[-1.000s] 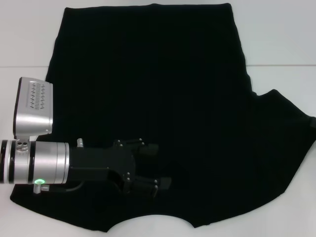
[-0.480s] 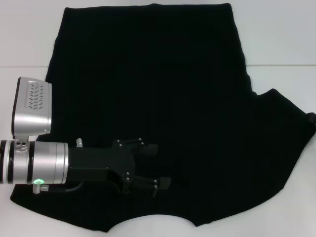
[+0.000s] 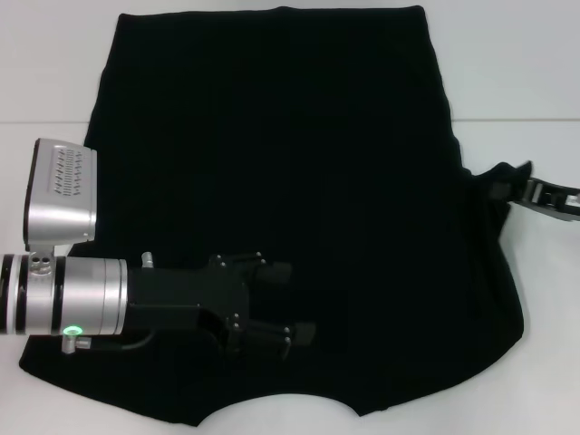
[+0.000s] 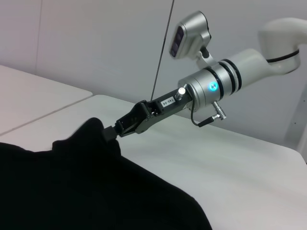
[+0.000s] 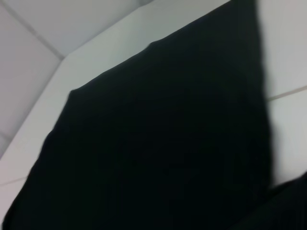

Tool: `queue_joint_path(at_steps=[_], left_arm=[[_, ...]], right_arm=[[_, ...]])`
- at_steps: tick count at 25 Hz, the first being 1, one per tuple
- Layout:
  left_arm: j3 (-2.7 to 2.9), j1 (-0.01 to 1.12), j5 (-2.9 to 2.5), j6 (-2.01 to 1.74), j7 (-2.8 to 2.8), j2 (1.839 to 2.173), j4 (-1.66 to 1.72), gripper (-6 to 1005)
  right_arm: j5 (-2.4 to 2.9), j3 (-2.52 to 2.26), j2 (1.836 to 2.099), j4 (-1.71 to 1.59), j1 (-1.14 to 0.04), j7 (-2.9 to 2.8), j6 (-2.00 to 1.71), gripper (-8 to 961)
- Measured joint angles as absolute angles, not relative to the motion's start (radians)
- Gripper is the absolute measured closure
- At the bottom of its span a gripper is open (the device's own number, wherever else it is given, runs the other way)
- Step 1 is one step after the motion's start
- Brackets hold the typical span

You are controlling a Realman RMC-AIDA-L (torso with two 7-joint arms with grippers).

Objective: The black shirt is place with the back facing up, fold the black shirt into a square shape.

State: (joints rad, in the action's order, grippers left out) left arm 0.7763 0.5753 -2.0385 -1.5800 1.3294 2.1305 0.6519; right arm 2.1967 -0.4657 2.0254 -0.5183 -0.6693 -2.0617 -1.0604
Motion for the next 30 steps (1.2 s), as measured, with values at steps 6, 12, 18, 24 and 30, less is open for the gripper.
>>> queue_joint_path(at_steps=[6, 12, 18, 24, 30], left_arm=[[0.776, 0.574, -2.039, -1.574, 1.332, 2.129, 0.652, 50], [0.776, 0.576, -2.039, -1.571, 1.341, 2.129, 0.652, 49], [0.775, 0.577, -2.039, -1.570, 1.342, 2.129, 0.652, 49], [0.775, 0.578, -2.039, -1.563, 1.342, 2.129, 0.652, 50], [0.775, 0.579, -2.039, -1.563, 1.342, 2.129, 0.652, 49]], right_arm=[[2.197, -0.561, 2.044, -0.520, -0.721, -2.063, -1.087, 946], [2.198, -0.649, 2.054, -0.517, -0.754, -2.078, -1.097, 915], [2.199, -0.707, 2.060, -0.517, -0.768, -2.100, -1.097, 885], [2.198, -0.710, 2.061, -0.517, -0.773, -2.101, -1.098, 854], [2.197, -0.710, 2.061, -0.518, -0.775, -2.101, -1.105, 824]])
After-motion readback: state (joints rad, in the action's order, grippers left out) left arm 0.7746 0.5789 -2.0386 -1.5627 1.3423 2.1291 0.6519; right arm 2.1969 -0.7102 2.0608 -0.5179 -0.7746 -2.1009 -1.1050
